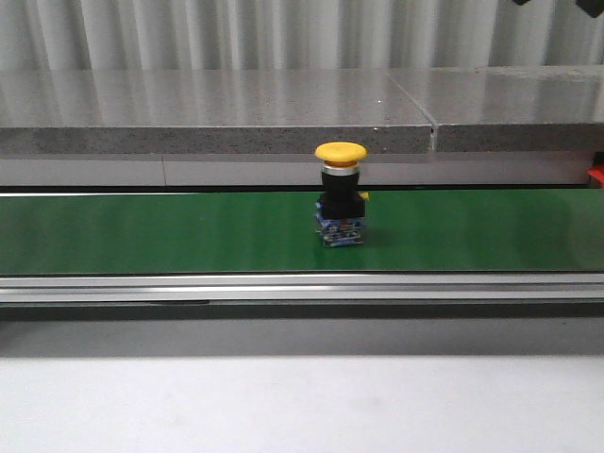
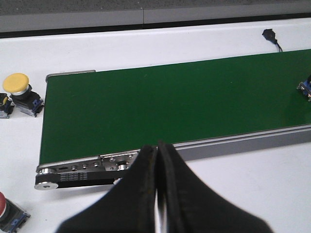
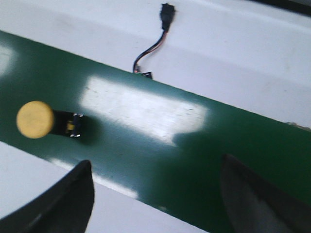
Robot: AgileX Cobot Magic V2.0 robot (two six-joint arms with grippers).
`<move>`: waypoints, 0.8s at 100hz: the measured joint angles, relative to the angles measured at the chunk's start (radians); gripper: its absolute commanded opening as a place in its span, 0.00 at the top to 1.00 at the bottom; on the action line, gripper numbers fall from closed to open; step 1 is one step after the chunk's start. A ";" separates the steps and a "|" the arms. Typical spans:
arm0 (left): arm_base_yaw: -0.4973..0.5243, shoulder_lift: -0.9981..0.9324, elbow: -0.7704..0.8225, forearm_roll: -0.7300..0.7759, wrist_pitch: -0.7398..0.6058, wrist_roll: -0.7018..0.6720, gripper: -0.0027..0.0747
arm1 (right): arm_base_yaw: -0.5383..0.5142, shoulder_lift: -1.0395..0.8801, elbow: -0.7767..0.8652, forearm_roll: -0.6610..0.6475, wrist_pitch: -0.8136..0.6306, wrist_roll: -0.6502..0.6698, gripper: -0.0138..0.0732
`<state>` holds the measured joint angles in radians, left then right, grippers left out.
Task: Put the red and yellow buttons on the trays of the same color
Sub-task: 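Lower the right gripper and grasp the yellow button on the belt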
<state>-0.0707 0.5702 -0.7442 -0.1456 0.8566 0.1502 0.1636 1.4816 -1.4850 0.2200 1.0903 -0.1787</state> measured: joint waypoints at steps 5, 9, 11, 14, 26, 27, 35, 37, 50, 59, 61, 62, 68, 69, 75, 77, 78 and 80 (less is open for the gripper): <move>0.000 0.000 0.000 0.000 0.000 0.000 0.99 | 0.029 0.000 0.000 0.002 0.001 0.000 0.22; 0.000 0.000 0.000 0.000 0.000 0.000 0.99 | 0.051 0.000 0.000 0.002 0.001 0.000 0.22; 0.000 0.000 0.000 0.000 0.000 0.000 0.99 | 0.062 0.000 0.000 0.002 0.001 0.000 0.22; 0.000 0.000 0.000 0.000 0.000 0.000 0.99 | 0.076 0.000 0.000 0.004 0.003 0.000 0.22; 0.000 0.000 0.000 0.000 0.000 0.000 0.99 | 0.128 0.017 0.000 0.006 0.013 0.000 0.22; 0.000 0.000 0.000 0.000 0.000 0.000 0.99 | 0.134 0.020 0.000 0.006 0.013 0.000 0.22; 0.000 0.000 0.000 0.000 0.000 0.000 0.99 | 0.167 0.043 0.000 0.007 0.020 0.000 0.22; 0.000 0.000 0.000 0.000 0.000 0.000 0.99 | 0.176 0.050 0.000 0.007 0.020 0.000 0.22; 0.000 0.000 0.000 0.000 0.000 0.000 0.99 | 0.223 0.102 0.000 0.007 0.022 0.000 0.22; 0.000 0.000 0.000 0.000 0.000 0.000 0.99 | 0.232 0.147 0.000 0.010 0.022 0.000 0.22; 0.000 0.000 0.000 0.000 0.000 0.000 0.99 | 0.234 0.158 0.000 0.007 0.022 0.000 0.22; 0.000 0.000 0.000 0.000 0.000 0.000 0.99 | 0.234 0.162 0.000 0.005 0.022 0.000 0.22; 0.000 0.000 0.000 0.000 0.000 0.000 0.99 | 0.234 0.194 0.000 -0.009 0.018 0.000 0.22; 0.000 0.000 0.000 0.000 0.000 0.000 0.99 | 0.234 0.197 0.000 -0.011 0.016 0.000 0.22; 0.000 0.000 0.000 0.000 0.000 0.000 0.99 | 0.234 0.227 0.000 -0.023 0.005 0.000 0.22; 0.000 0.000 0.000 0.000 0.000 0.000 0.99 | 0.234 0.232 0.000 -0.028 0.001 0.000 0.22; 0.000 0.000 0.000 0.000 0.000 0.000 0.99 | 0.234 0.238 0.000 -0.028 0.002 0.000 0.22; 0.000 0.000 0.000 0.000 0.000 0.000 0.99 | 0.234 0.246 0.000 -0.031 -0.004 0.000 0.22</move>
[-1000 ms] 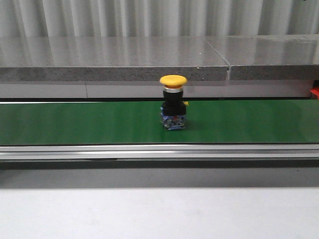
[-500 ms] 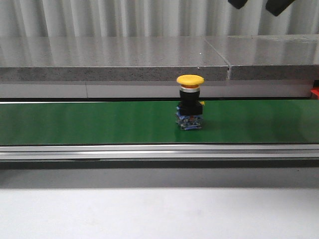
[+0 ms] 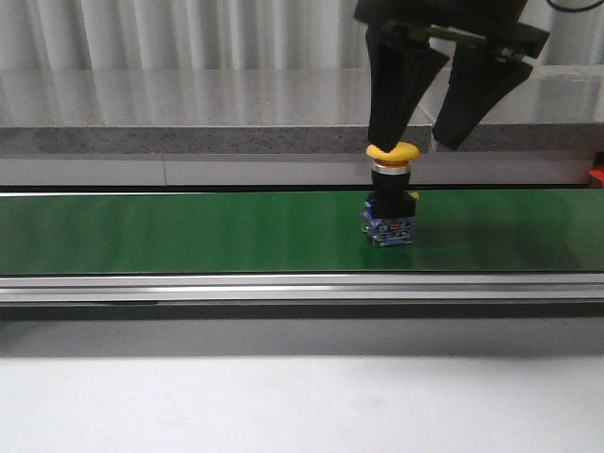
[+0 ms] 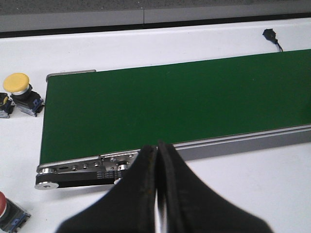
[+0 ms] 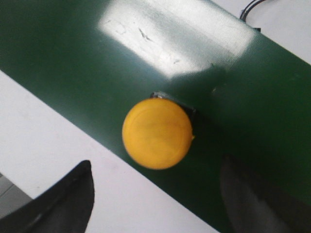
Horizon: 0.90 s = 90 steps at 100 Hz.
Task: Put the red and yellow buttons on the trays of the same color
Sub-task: 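Lower the right gripper and grasp the yellow button on the belt, then lower the yellow button into the yellow tray and open the right gripper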
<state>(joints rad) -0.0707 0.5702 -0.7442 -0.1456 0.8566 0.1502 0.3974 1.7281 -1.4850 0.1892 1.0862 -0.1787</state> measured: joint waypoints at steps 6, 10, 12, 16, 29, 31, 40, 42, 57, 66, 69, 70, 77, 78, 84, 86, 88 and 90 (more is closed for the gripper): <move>0.000 0.000 0.000 0.000 0.000 0.000 0.99 | 0.000 0.019 0.000 -0.004 -0.014 0.000 0.22; 0.000 0.000 0.000 0.000 0.000 0.000 0.99 | 0.000 0.030 0.000 -0.006 -0.024 0.000 0.22; 0.000 0.000 0.000 0.000 0.000 0.000 0.99 | 0.000 0.036 0.000 -0.008 -0.029 0.000 0.23; 0.000 0.000 0.000 0.000 0.000 0.000 0.99 | 0.000 0.046 0.000 -0.012 -0.040 0.000 0.26; 0.000 0.000 0.000 0.000 0.000 0.000 0.99 | 0.000 0.060 0.000 -0.039 -0.060 0.000 0.45; 0.000 0.000 0.000 0.000 0.000 0.000 0.99 | 0.000 0.060 0.000 -0.039 -0.061 0.000 0.49; 0.000 0.000 0.000 0.000 0.000 0.000 0.99 | 0.000 0.060 0.000 -0.043 -0.064 0.000 0.56; 0.000 0.000 0.000 0.000 0.000 0.000 0.99 | 0.000 0.060 0.000 -0.045 -0.064 0.000 0.56; 0.000 0.000 0.000 0.000 0.000 0.000 0.99 | 0.000 0.058 0.000 -0.051 -0.064 0.004 0.56; 0.000 0.000 0.000 0.000 0.000 0.000 0.99 | 0.000 0.045 0.000 -0.051 -0.064 0.041 0.56; 0.000 0.000 0.000 0.000 0.000 0.000 0.99 | 0.000 0.037 0.000 -0.051 -0.062 0.058 0.56; 0.000 0.000 0.000 0.000 0.000 0.000 0.99 | 0.000 0.033 0.000 -0.051 -0.062 0.060 0.56; 0.000 0.000 0.000 0.000 0.000 0.000 0.99 | -0.006 0.006 0.000 -0.051 -0.061 0.095 0.56; 0.000 0.000 0.000 0.000 0.000 0.000 0.99 | -0.006 0.002 0.000 -0.051 -0.061 0.099 0.56; 0.000 0.000 0.000 0.000 0.000 0.000 0.99 | -0.013 -0.028 0.000 -0.051 -0.059 0.130 0.56; 0.000 0.000 0.000 0.000 0.000 0.000 0.99 | -0.016 -0.038 0.000 -0.053 -0.059 0.143 0.56; 0.000 0.000 0.000 0.000 0.000 0.000 0.99 | -0.020 -0.046 0.002 -0.053 -0.059 0.152 0.56; 0.000 0.000 0.000 0.000 0.000 0.000 0.99 | -0.022 -0.057 0.004 -0.053 -0.059 0.160 0.56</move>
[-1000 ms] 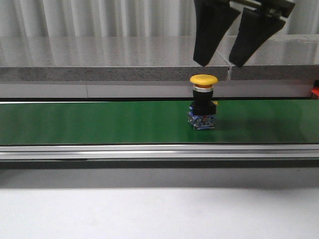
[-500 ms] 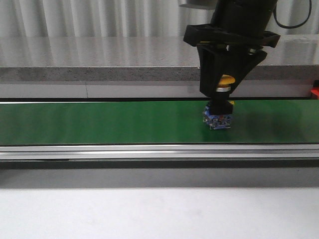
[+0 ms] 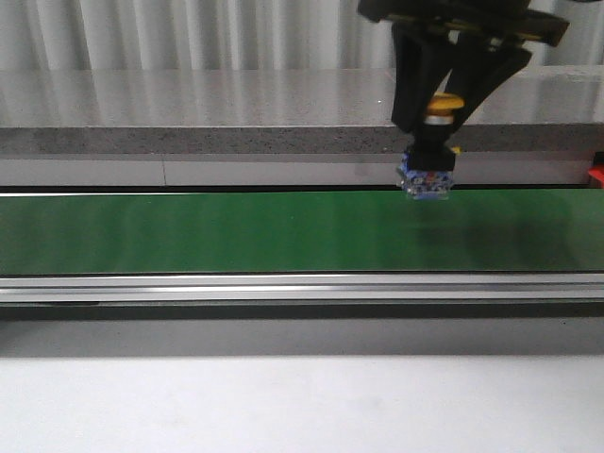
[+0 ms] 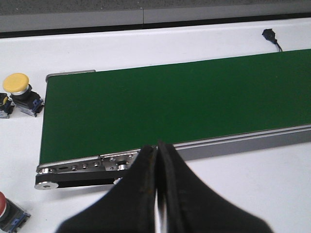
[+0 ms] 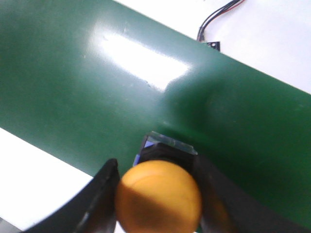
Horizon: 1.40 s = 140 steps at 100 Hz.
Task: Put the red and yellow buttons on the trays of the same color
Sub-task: 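Lower the yellow button into the yellow tray and open the right gripper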
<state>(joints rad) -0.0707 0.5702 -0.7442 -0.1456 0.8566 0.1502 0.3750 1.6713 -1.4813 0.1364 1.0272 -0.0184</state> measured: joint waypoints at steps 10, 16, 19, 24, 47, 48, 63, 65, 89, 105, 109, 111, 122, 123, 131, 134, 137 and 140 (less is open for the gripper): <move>0.000 0.000 0.000 0.000 0.000 0.000 0.99 | -0.023 -0.059 0.024 -0.002 0.000 0.045 0.56; 0.000 0.000 0.000 0.000 0.000 0.000 0.99 | -0.041 -0.092 0.045 -0.014 0.000 0.071 0.56; 0.000 0.000 0.000 0.000 0.000 0.000 0.99 | -0.050 -0.108 0.056 -0.023 0.001 0.086 0.56; 0.000 0.000 0.000 0.000 0.000 0.000 0.99 | -0.066 -0.142 0.077 -0.043 0.003 0.109 0.56; 0.000 0.000 0.000 0.000 0.000 0.000 0.99 | -0.176 -0.293 0.200 -0.129 0.018 0.174 0.56; 0.000 0.000 0.000 0.000 0.000 0.000 0.99 | -0.185 -0.303 0.207 -0.136 0.018 0.177 0.56; 0.000 0.000 0.000 0.000 0.000 0.000 0.99 | -0.286 -0.386 0.287 -0.136 0.020 0.185 0.56; 0.000 0.000 0.000 0.000 0.000 0.000 0.99 | -0.301 -0.395 0.298 -0.136 0.020 0.185 0.56; 0.000 0.000 0.000 0.000 0.000 0.000 0.99 | -0.459 -0.470 0.420 -0.136 0.022 0.206 0.56; 0.000 0.000 0.000 0.000 0.000 0.000 0.99 | -0.549 -0.493 0.479 -0.136 0.001 0.219 0.56; 0.000 0.000 0.000 0.000 0.000 0.000 0.99 | -0.575 -0.495 0.493 -0.136 -0.012 0.222 0.56; 0.000 0.000 0.000 0.000 0.000 0.000 0.99 | -0.589 -0.497 0.501 -0.136 -0.021 0.224 0.56; 0.000 0.000 0.000 0.000 0.000 0.000 0.99 | -0.651 -0.497 0.546 -0.136 -0.081 0.240 0.56; 0.000 0.000 0.000 0.000 0.000 0.000 0.99 | -0.654 -0.497 0.553 -0.136 -0.084 0.243 0.56; 0.000 0.000 0.000 0.000 0.000 0.000 0.99 | -0.686 -0.497 0.592 -0.136 -0.123 0.260 0.56; 0.000 0.000 0.000 0.000 0.000 0.000 0.99 | -0.703 -0.497 0.609 -0.136 -0.141 0.263 0.56; 0.000 0.000 0.000 0.000 0.000 0.000 0.99 | -0.717 -0.497 0.622 -0.136 -0.156 0.264 0.56; 0.000 0.000 0.000 0.000 0.000 0.000 0.99 | -0.733 -0.497 0.636 -0.136 -0.169 0.267 0.56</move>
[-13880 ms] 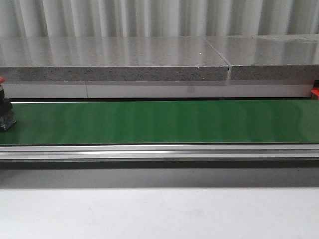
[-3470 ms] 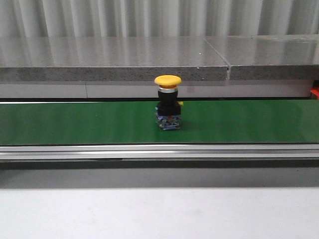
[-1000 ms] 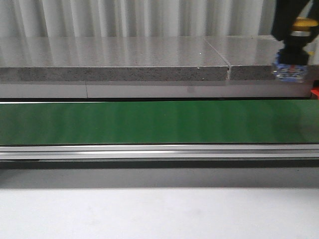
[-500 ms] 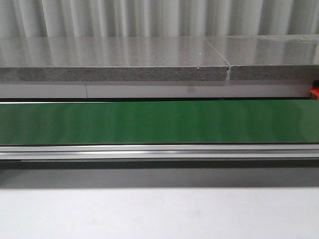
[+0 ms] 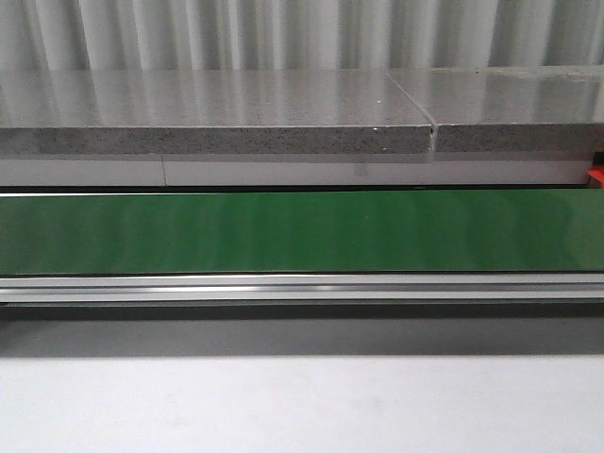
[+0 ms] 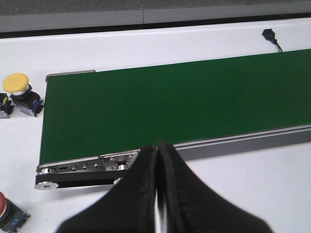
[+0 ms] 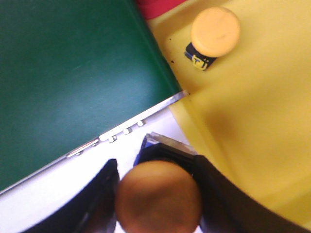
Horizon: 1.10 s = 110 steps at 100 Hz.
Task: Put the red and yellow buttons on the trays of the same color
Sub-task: 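Lower the yellow button into the yellow tray and open the right gripper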
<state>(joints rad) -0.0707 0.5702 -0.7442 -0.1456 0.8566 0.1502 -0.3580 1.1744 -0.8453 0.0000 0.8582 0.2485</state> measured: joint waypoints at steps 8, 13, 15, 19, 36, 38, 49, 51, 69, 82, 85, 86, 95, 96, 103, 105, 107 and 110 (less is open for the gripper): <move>0.000 0.000 0.000 0.000 0.000 0.000 0.99 | -0.054 0.000 0.039 0.000 -0.038 0.001 0.56; 0.000 0.000 0.000 0.000 0.000 0.000 0.99 | -0.089 0.000 0.061 0.000 -0.062 0.004 0.56; 0.000 0.000 0.000 0.000 0.000 0.000 0.99 | -0.104 0.000 0.070 0.000 -0.073 0.005 0.56; 0.000 0.000 0.000 0.000 0.000 0.000 0.99 | -0.135 0.000 0.085 0.000 -0.096 0.007 0.56; 0.000 0.000 0.000 0.000 0.000 0.000 0.99 | -0.259 0.000 0.156 0.000 -0.213 0.009 0.56; 0.000 0.000 0.000 0.000 0.000 0.000 0.99 | -0.271 0.000 0.160 0.010 -0.224 0.012 0.56; 0.000 0.000 0.000 0.000 0.000 0.000 0.99 | -0.305 0.029 0.179 0.048 -0.280 0.025 0.56; 0.000 0.000 0.000 0.000 0.000 0.000 0.99 | -0.307 0.038 0.178 0.054 -0.290 0.025 0.56; 0.000 0.000 0.000 0.000 0.000 0.000 0.99 | -0.313 0.116 0.179 0.070 -0.366 0.027 0.56; 0.000 0.000 0.000 0.000 0.000 0.000 0.99 | -0.313 0.161 0.179 0.098 -0.388 0.027 0.56; 0.000 0.000 0.000 0.000 0.000 0.000 0.99 | -0.313 0.167 0.179 0.102 -0.398 0.027 0.56; 0.000 0.000 0.000 0.000 0.000 0.000 0.99 | -0.313 0.167 0.179 0.103 -0.400 0.027 0.56; 0.000 0.000 0.000 0.000 0.000 0.000 0.99 | -0.313 0.178 0.179 0.107 -0.437 0.027 0.56; 0.000 0.000 0.000 0.000 0.000 0.000 0.99 | -0.313 0.178 0.179 0.109 -0.440 0.027 0.56; 0.000 0.000 0.000 0.000 0.000 0.000 0.99 | -0.313 0.186 0.179 0.111 -0.461 0.027 0.56; 0.000 0.000 0.000 0.000 0.000 0.000 0.99 | -0.313 0.186 0.179 0.111 -0.466 0.027 0.56; 0.000 0.000 0.000 0.000 0.000 0.000 0.99 | -0.313 0.190 0.179 0.111 -0.468 0.027 0.56; 0.000 0.000 0.000 0.000 0.000 0.000 0.99 | -0.313 0.194 0.179 0.111 -0.468 0.027 0.56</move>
<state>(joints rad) -0.0707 0.5702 -0.7442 -0.1456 0.8571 0.1502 -0.6710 1.3681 -0.6664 0.1109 0.3903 0.2753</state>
